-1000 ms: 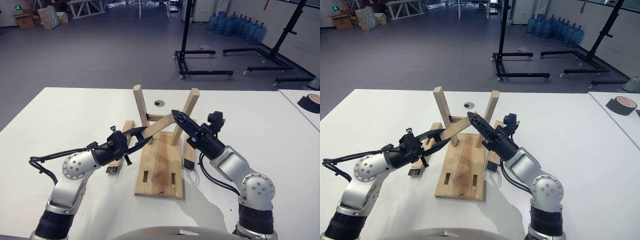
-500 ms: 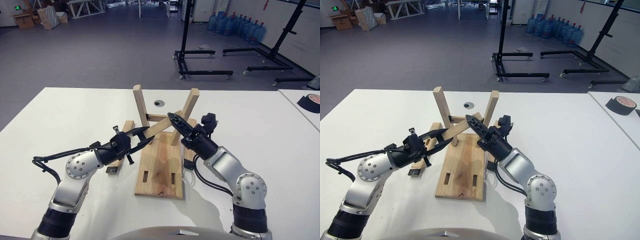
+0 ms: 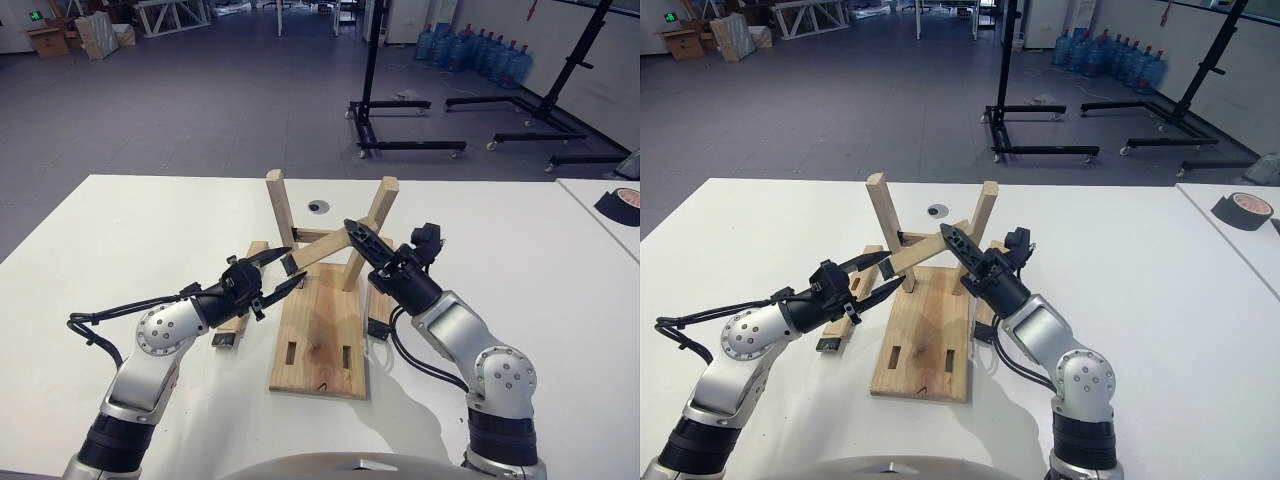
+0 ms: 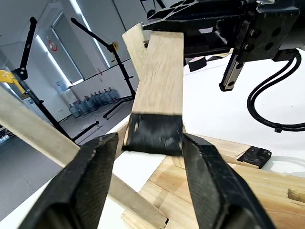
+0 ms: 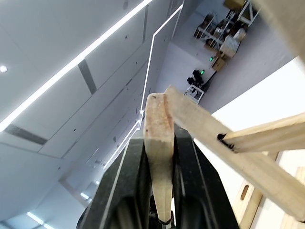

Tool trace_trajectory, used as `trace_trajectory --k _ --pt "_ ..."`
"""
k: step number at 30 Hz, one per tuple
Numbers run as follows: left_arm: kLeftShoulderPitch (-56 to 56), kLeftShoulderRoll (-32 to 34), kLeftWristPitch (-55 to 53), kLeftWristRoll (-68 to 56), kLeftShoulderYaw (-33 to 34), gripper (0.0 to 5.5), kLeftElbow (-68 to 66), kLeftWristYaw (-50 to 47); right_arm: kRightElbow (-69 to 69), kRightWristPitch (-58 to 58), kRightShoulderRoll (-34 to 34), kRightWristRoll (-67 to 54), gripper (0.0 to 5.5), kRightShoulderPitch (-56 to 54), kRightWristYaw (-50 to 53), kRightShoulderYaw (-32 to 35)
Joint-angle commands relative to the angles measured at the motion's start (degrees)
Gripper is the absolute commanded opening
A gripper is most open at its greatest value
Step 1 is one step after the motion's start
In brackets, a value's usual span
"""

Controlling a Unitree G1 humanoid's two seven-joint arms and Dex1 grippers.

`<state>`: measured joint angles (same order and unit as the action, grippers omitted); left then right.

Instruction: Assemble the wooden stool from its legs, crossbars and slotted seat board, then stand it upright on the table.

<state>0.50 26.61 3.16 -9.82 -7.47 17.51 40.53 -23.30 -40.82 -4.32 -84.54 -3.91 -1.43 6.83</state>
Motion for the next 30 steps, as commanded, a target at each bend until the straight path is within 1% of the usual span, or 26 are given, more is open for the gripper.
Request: trace_trajectory --k 1,2,3,5,8,10,13,18,23,30 --pt "-0.7 0.5 0.2 1.5 0.1 2.53 -0.4 -0.7 -1.8 -0.1 -4.1 -5.2 0.40 1.2 0.4 4.1" --pt "-0.9 0.5 0.4 1.7 0.2 2.53 -0.7 -0.9 -2.1 -1.4 -6.9 -7.1 0.40 3.0 0.0 5.8" --pt "-1.5 0.4 0.5 1.8 0.6 2.53 -0.7 -1.4 -1.6 -3.8 -10.9 -6.5 0.40 4.6 -0.6 6.5" --pt "-2.3 0.4 0.7 2.2 1.2 2.53 -0.8 -2.2 -0.2 -6.8 -16.6 -3.8 0.40 6.6 -0.9 6.8" --pt "-2.6 0.4 1.5 4.1 1.7 2.53 -1.8 -3.8 5.0 -4.3 -20.3 1.0 0.40 3.2 6.3 10.7" --pt "-1.9 0.2 2.0 5.0 1.7 2.53 -2.9 -4.6 7.3 -1.8 -19.6 5.2 0.40 -0.7 11.6 11.5" --pt "-0.5 0.0 2.8 6.3 1.2 2.53 -4.7 -5.1 8.9 1.6 -17.0 14.3 0.40 -4.8 18.1 9.7" --pt "1.1 -0.1 3.8 7.3 0.8 2.53 -6.4 -5.2 6.9 3.2 -10.0 21.7 0.40 -5.5 26.7 7.8" --pt "0.5 -0.3 4.4 8.5 0.5 2.53 -6.9 -5.8 6.6 4.5 -5.1 27.0 0.40 -4.6 27.9 6.8" --pt "0.6 -0.7 4.4 9.6 0.1 2.53 -7.1 -6.7 5.6 4.9 -0.5 32.4 0.40 -4.0 27.7 5.8"
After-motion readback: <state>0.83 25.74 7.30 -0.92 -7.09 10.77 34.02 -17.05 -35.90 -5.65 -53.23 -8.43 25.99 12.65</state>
